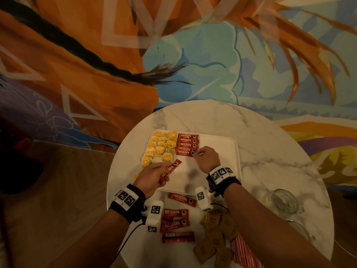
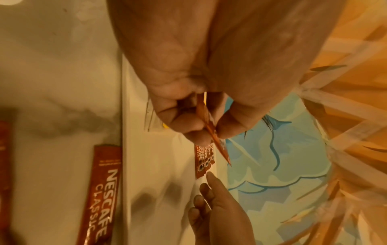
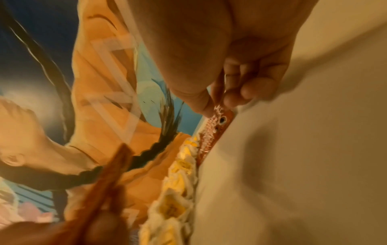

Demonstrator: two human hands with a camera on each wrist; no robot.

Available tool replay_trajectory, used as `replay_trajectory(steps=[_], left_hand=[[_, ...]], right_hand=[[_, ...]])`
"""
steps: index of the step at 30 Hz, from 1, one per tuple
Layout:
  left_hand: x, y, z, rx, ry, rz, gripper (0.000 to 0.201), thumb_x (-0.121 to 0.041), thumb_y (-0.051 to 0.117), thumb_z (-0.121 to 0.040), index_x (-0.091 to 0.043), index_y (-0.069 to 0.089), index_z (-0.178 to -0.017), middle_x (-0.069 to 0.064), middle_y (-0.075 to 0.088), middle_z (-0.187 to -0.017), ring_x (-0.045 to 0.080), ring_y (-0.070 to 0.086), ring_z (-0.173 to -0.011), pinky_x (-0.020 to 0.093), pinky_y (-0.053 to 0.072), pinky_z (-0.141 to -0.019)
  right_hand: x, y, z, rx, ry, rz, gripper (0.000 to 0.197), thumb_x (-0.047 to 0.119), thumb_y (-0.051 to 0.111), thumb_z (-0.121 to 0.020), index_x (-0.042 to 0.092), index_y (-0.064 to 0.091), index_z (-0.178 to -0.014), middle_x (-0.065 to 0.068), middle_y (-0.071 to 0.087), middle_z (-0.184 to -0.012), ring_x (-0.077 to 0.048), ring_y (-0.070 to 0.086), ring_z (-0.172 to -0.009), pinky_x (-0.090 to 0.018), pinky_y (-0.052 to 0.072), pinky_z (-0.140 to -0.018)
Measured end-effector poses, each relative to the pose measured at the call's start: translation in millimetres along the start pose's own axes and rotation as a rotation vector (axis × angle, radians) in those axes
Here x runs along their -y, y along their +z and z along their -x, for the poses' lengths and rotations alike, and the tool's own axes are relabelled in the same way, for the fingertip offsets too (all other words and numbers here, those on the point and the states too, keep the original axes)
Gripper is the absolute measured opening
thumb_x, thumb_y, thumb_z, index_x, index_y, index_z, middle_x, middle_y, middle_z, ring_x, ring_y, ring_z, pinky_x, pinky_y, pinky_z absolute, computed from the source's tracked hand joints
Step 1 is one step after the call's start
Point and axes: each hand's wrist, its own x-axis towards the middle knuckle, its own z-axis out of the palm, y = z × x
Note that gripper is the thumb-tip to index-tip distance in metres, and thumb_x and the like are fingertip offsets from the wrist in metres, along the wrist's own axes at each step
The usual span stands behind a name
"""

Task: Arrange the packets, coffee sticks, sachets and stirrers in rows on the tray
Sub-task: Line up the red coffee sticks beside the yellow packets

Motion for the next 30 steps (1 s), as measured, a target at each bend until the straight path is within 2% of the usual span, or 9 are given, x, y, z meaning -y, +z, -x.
replay_trajectory(steps=[3,7,10,13,15,19,24,26,30], left_hand=[[2,2,0,-0.015,0.051,-0.045,0.022,-0.002,0.062,-0.094,-0.008,0.074,-0.111,0.009,0.067,-0.090,0.016,0.059,-0.067,0.026,0.041,-0.060],[9,7,2,-0.030,0.120,-0.090,0.019,0.000,0.064,-0.093,-0.009,0.071,-0.108,0.009,0.067,-0.086,0.014,0.058,-0.067,0.024,0.041,-0.057],[12,10,3,-0.041,0.150,-0.121,0.016,-0.001,0.067,-0.092,-0.011,0.069,-0.104,0.007,0.070,-0.083,0.016,0.060,-0.070,0.024,0.042,-0.058],[15,12,3,-0.031,0.155,-0.097,0.016,-0.002,0.069,-0.091,-0.007,0.069,-0.107,0.008,0.072,-0.085,0.017,0.061,-0.072,0.023,0.044,-0.058],[16,13,3,-0.031,0.161,-0.056,0.016,0.000,0.068,-0.091,-0.007,0.068,-0.105,0.009,0.071,-0.086,0.017,0.061,-0.072,0.022,0.047,-0.059],[18,11,4,-0.059,0.179,-0.014,0.023,0.006,0.066,-0.089,-0.009,0.066,-0.107,0.010,0.071,-0.092,0.017,0.065,-0.077,0.024,0.052,-0.067],[16,9,0,-0.093,0.204,-0.086,0.028,0.010,0.071,-0.083,-0.007,0.066,-0.105,0.009,0.074,-0.090,0.022,0.061,-0.077,0.029,0.049,-0.066],[14,12,-1,-0.115,0.247,-0.165,0.025,0.006,0.074,-0.083,-0.010,0.067,-0.101,0.009,0.073,-0.088,0.022,0.059,-0.075,0.030,0.049,-0.065],[5,17,-14,-0.157,0.395,-0.393,0.021,0.000,0.075,-0.084,-0.016,0.066,-0.094,0.003,0.069,-0.088,0.018,0.065,-0.079,0.026,0.055,-0.074]], right_hand=[[6,-5,20,0.101,-0.103,-0.145,0.020,0.032,0.061,-0.094,0.016,0.072,-0.090,0.000,0.072,-0.086,-0.017,0.066,-0.073,-0.035,0.055,-0.073],[12,-10,51,0.243,-0.161,-0.311,0.032,0.043,0.056,-0.099,0.018,0.074,-0.092,-0.003,0.073,-0.082,-0.010,0.061,-0.058,-0.021,0.047,-0.055],[7,-8,63,0.271,-0.206,-0.382,0.017,0.025,0.065,-0.097,0.011,0.074,-0.099,-0.010,0.073,-0.083,-0.009,0.059,-0.057,-0.017,0.045,-0.052],[1,-3,69,0.243,-0.187,-0.432,0.012,0.013,0.066,-0.094,0.004,0.072,-0.099,-0.007,0.069,-0.075,-0.005,0.057,-0.054,-0.015,0.044,-0.051],[-3,0,71,0.208,-0.158,-0.450,0.011,0.012,0.068,-0.093,0.003,0.072,-0.096,-0.001,0.065,-0.069,-0.005,0.057,-0.055,-0.016,0.044,-0.052],[-14,1,74,0.165,-0.118,-0.392,0.013,0.022,0.068,-0.092,0.015,0.075,-0.083,0.000,0.068,-0.070,-0.009,0.060,-0.062,-0.025,0.049,-0.059],[-13,-3,73,0.203,-0.135,-0.435,0.012,0.013,0.068,-0.092,0.009,0.072,-0.103,-0.006,0.068,-0.079,-0.009,0.061,-0.060,-0.018,0.047,-0.052],[-12,-6,65,0.187,-0.137,-0.397,0.011,0.011,0.068,-0.092,0.009,0.072,-0.102,-0.003,0.069,-0.079,-0.009,0.062,-0.061,-0.017,0.047,-0.053],[-13,-10,42,0.051,-0.097,-0.315,0.006,0.015,0.071,-0.090,0.018,0.074,-0.094,0.002,0.073,-0.083,-0.013,0.067,-0.075,-0.029,0.056,-0.073]])
